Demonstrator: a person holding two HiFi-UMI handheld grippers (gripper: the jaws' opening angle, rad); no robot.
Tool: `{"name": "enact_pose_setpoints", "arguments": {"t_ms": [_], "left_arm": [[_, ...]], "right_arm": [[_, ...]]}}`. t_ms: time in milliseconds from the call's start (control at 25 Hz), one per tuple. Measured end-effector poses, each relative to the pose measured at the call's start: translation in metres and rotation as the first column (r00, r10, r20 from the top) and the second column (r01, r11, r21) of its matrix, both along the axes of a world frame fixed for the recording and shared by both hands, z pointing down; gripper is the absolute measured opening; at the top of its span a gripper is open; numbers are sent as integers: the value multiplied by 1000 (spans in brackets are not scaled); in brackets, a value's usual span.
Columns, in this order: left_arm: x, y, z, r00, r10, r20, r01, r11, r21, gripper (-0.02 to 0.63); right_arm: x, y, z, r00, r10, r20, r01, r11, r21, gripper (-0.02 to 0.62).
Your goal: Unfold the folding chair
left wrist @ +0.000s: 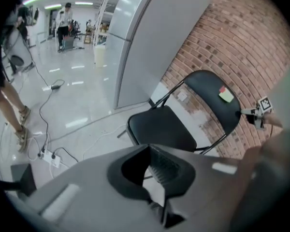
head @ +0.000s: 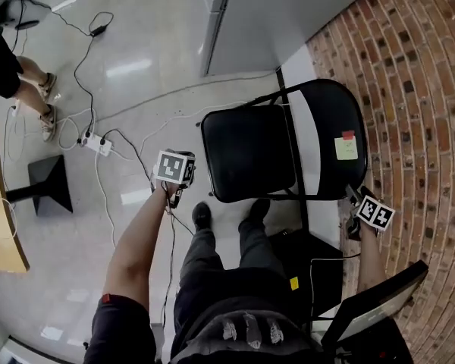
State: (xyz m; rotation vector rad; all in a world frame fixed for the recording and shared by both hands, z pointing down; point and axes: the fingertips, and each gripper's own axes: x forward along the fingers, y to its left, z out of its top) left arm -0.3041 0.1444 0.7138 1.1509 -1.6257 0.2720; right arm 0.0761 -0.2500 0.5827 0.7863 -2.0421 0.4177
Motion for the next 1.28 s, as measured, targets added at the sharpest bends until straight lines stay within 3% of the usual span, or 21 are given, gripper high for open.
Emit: {"name": "enact_pose_setpoints", "arguments": {"t_ms": [160, 200, 280, 360, 520, 600, 680, 840, 1040, 1280], "left_arm": [[-45, 7, -70, 991, -33, 126, 30, 999, 26, 2], [-56, 9, -87, 988, -57, 145, 52, 998, 35, 2], [-69, 0, -135, 983, -124, 133, 107, 986, 132, 2], [-71, -16, -187, 978, -179, 108, 142, 948, 284, 2], [-64, -38, -263, 960, -249, 129, 165, 874, 457, 0], [-51, -48, -293, 956, -281, 86, 195, 825, 530, 0], [-29, -63, -313, 963, -264, 44, 191, 793, 579, 0], [10, -75, -333, 978, -187, 93, 95, 796, 598, 0], [29, -68, -363, 977, -175, 125, 59, 777, 627, 0], [47, -58, -397, 961, -195, 195, 25, 763, 645, 0]], "right_arm": [[-13, 10, -34, 997, 30, 75, -34, 998, 50, 324], [-16, 11, -43, 993, 55, 101, -60, 997, 48, 288], [-27, 14, -65, 980, 109, 169, -113, 993, 19, 117], [-39, 22, -87, 962, 121, 244, -119, 993, -21, 2], [-61, 67, -104, 942, 23, 334, 0, 998, -68, 2], [-67, 88, -103, 935, -24, 353, 50, 997, -64, 0], [-79, 105, -120, 901, -54, 431, 93, 993, -71, 1], [-86, 115, -160, 830, -81, 552, 124, 992, -40, 0], [-93, 121, -210, 706, -96, 701, 168, 985, -35, 0], [-104, 132, -236, 621, -162, 767, 257, 966, -4, 1]]}}
